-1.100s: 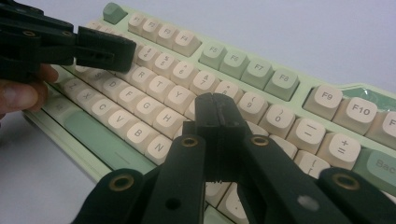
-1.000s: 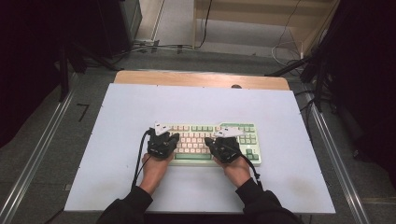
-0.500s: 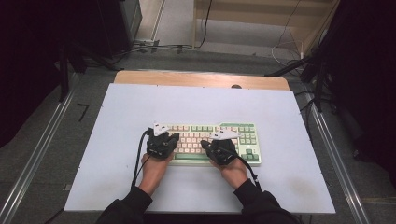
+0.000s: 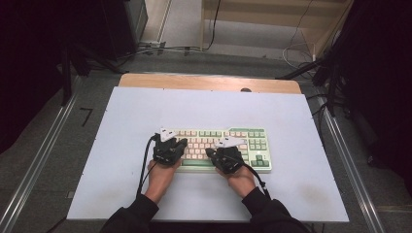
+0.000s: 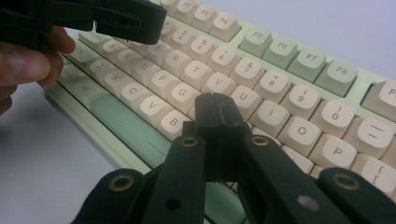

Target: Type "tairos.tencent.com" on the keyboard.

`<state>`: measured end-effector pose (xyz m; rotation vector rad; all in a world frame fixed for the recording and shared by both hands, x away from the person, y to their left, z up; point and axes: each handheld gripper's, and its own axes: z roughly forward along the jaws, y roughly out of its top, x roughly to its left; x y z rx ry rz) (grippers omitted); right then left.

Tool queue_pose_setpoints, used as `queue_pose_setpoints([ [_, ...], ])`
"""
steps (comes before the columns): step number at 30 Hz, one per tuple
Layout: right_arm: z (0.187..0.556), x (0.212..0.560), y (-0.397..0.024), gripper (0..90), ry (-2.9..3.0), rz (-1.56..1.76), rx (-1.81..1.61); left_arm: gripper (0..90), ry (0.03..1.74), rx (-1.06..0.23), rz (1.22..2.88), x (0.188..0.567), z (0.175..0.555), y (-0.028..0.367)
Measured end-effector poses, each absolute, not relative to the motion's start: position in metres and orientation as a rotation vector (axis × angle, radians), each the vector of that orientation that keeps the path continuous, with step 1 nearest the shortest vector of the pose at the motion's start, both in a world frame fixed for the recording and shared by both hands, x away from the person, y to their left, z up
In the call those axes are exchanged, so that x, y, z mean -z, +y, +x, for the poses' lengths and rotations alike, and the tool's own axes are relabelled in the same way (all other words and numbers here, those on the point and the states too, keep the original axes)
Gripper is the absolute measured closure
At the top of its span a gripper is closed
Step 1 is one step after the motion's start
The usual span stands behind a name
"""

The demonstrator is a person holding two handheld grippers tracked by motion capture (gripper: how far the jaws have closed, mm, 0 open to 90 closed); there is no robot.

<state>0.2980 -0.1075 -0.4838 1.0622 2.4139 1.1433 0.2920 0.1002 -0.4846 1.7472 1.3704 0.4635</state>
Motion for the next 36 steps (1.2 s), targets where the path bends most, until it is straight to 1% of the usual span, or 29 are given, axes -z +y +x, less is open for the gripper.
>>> queue_pose_setpoints([
  [36,0.2968,0.4874,-0.1034,87.3,2.430,1.053,-1.127,90.0,1.367,-0.465,1.747,0.4838,0.2916,0.1011],
])
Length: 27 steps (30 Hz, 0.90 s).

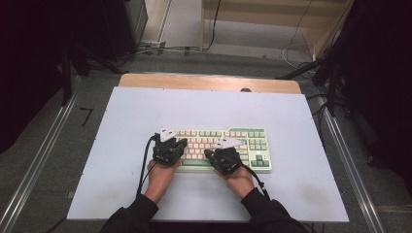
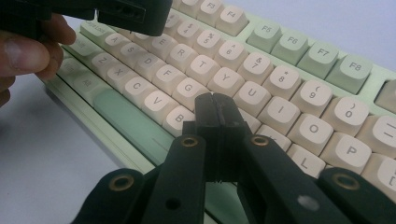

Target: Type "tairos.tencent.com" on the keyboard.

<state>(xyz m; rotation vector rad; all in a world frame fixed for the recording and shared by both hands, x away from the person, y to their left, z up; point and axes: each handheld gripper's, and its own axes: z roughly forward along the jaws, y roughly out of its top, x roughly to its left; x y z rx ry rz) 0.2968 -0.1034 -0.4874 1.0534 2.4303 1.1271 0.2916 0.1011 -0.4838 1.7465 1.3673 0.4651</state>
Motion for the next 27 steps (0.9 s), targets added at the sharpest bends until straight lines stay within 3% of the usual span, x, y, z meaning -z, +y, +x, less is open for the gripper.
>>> queue_pose_setpoints([
  [27,0.2966,0.4888,-0.1021,87.3,2.436,1.047,-1.126,90.0,1.363,-0.459,1.746,0.4838,0.2917,0.1005],
])
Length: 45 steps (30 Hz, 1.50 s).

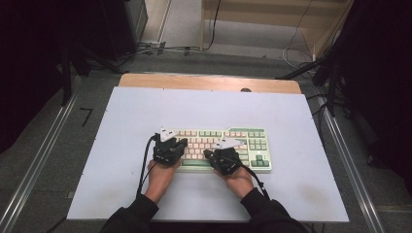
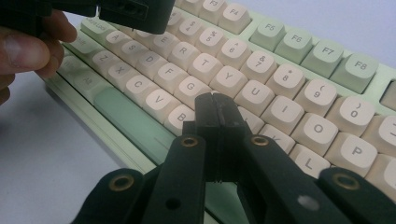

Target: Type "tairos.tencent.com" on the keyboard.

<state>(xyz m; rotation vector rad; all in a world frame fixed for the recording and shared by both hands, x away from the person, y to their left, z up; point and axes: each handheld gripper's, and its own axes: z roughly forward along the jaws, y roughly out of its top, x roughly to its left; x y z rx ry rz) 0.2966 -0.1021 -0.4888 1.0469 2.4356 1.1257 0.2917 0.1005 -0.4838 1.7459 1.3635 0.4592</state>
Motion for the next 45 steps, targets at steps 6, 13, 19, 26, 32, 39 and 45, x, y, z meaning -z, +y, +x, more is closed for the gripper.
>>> queue_pose_setpoints([
  [6,0.296,0.491,-0.101,87.3,2.444,1.042,-1.109,90.0,1.362,-0.457,1.747,0.484,0.292,0.100],
  [13,0.297,0.485,-0.105,87.3,2.414,1.064,-1.141,90.0,1.358,-0.456,1.747,0.483,0.292,0.099],
  [19,0.300,0.479,-0.112,87.3,2.383,1.085,-1.163,90.0,1.352,-0.451,1.747,0.483,0.292,0.097],
  [26,0.301,0.476,-0.116,87.3,2.366,1.104,-1.165,90.0,1.343,-0.436,1.747,0.482,0.293,0.093],
  [32,0.302,0.476,-0.118,87.3,2.361,1.107,-1.165,90.0,1.334,-0.426,1.751,0.482,0.294,0.089],
  [39,0.303,0.476,-0.118,87.3,2.362,1.106,-1.164,90.0,1.331,-0.425,1.757,0.483,0.296,0.087],
  [45,0.303,0.476,-0.118,87.3,2.362,1.106,-1.161,90.0,1.329,-0.421,1.760,0.483,0.298,0.086],
])
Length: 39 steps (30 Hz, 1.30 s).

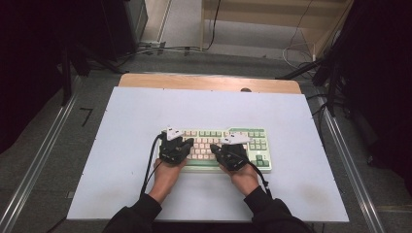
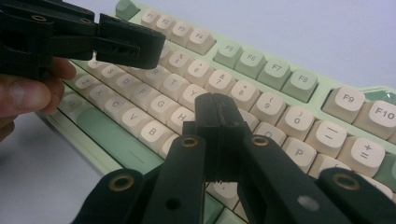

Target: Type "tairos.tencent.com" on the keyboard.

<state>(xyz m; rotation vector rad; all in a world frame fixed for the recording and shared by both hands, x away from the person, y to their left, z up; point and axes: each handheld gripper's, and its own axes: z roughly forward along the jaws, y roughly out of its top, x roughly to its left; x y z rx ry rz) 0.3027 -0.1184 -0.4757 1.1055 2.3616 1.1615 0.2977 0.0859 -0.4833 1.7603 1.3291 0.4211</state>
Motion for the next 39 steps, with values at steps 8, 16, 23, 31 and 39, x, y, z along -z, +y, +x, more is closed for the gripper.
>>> queue_pose_setpoints([
  [8,0.303,0.476,-0.119,87.3,2.355,1.112,-1.159,90.0,1.331,-0.422,1.761,0.485,0.300,0.084],
  [16,0.304,0.476,-0.119,87.3,2.359,1.115,-1.160,90.0,1.335,-0.411,1.773,0.487,0.303,0.082],
  [23,0.304,0.476,-0.119,87.3,2.360,1.115,-1.158,90.0,1.325,-0.400,1.792,0.489,0.303,0.078],
  [31,0.304,0.477,-0.119,87.3,2.360,1.114,-1.158,90.0,1.317,-0.392,1.807,0.491,0.304,0.076],
  [39,0.303,0.477,-0.118,87.3,2.362,1.116,-1.156,90.0,1.319,-0.393,1.836,0.492,0.305,0.074],
])
